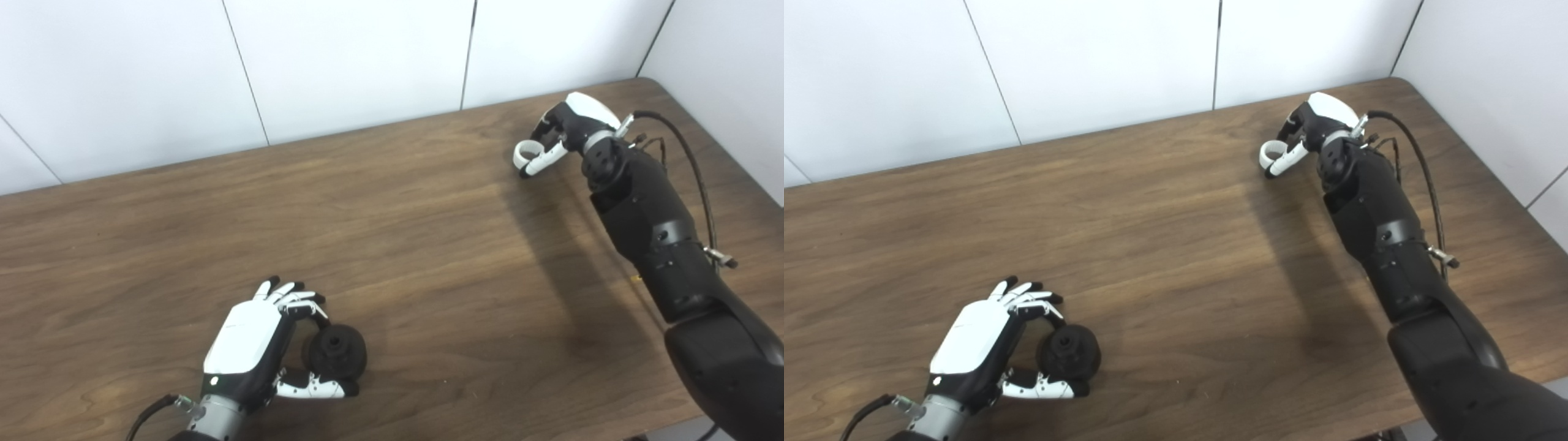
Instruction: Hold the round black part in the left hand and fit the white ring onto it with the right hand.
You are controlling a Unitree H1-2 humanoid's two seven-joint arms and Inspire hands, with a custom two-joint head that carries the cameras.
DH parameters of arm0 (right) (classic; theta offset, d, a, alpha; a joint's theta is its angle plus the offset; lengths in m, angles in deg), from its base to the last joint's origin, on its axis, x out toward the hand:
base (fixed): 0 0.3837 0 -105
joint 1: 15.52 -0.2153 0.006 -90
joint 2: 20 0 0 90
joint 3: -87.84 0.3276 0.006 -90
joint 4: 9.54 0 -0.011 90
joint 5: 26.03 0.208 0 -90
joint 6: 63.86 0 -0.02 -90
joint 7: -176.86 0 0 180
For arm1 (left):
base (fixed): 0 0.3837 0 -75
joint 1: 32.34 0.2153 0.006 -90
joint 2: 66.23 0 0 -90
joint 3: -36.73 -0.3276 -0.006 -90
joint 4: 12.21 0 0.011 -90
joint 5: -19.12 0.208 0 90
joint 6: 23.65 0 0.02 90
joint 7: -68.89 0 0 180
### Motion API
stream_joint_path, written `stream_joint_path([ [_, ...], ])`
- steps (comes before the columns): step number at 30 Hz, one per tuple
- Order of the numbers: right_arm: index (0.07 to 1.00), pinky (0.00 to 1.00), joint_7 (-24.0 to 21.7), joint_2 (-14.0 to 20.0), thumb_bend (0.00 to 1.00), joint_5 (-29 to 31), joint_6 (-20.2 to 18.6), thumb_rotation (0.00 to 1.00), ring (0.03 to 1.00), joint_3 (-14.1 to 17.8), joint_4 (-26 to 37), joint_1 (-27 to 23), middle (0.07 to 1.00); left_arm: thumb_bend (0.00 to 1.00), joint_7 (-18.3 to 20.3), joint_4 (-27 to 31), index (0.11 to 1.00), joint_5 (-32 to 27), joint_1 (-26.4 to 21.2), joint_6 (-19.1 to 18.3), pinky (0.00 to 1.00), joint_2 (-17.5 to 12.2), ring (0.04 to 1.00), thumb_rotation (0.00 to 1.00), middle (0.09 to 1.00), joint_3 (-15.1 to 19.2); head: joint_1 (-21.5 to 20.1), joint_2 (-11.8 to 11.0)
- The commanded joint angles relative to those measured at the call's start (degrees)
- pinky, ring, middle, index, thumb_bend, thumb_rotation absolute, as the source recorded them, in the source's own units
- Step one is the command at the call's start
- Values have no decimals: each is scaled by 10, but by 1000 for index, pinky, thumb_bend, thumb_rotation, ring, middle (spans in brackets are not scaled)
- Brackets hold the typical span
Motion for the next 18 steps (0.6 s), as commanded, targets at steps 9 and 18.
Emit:
stream_joint_path([
  [9, 487, 900, -84, 42, 522, 1, 9, 136, 949, -85, 190, -21, 840, 525, 9, -5, 481, 33, 3, -15, 1000, -3, 896, 56, 767, -5, 11, 0],
  [18, 485, 896, -163, 16, 524, -18, 2, 137, 940, -143, 302, -35, 815, 525, 17, -4, 482, 48, 5, -22, 1000, 10, 906, 56, 769, -12, 28, 2],
])
